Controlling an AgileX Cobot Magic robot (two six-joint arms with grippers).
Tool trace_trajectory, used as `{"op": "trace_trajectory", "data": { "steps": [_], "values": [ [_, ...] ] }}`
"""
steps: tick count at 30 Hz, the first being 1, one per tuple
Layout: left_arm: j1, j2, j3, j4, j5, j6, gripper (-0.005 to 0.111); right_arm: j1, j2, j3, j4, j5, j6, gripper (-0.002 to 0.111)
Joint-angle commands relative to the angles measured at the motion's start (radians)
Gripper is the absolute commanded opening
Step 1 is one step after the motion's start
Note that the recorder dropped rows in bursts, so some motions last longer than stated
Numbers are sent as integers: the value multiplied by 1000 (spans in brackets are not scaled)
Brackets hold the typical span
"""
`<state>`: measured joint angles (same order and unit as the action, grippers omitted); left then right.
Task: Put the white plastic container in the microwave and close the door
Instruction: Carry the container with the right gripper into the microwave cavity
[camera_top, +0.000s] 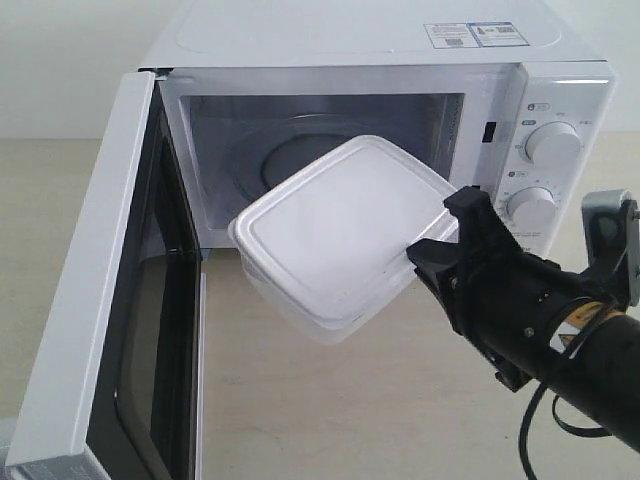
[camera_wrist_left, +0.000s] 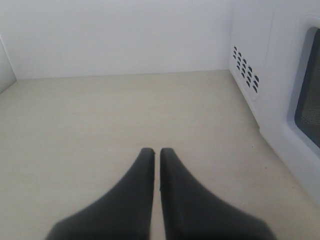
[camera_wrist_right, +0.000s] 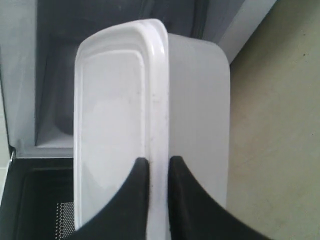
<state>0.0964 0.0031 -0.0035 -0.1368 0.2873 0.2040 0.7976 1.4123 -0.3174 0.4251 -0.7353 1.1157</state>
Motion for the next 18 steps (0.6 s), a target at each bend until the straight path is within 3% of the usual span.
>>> {"op": "trace_trajectory", "data": {
  "steps": [1, 18],
  "values": [
    [0, -3, 4, -9, 1, -10, 4, 2, 80, -33, 4, -72, 27, 0],
    [0, -3, 4, -9, 1, -10, 4, 0, 342, -306, 153, -120, -15, 0]
  ]
}}
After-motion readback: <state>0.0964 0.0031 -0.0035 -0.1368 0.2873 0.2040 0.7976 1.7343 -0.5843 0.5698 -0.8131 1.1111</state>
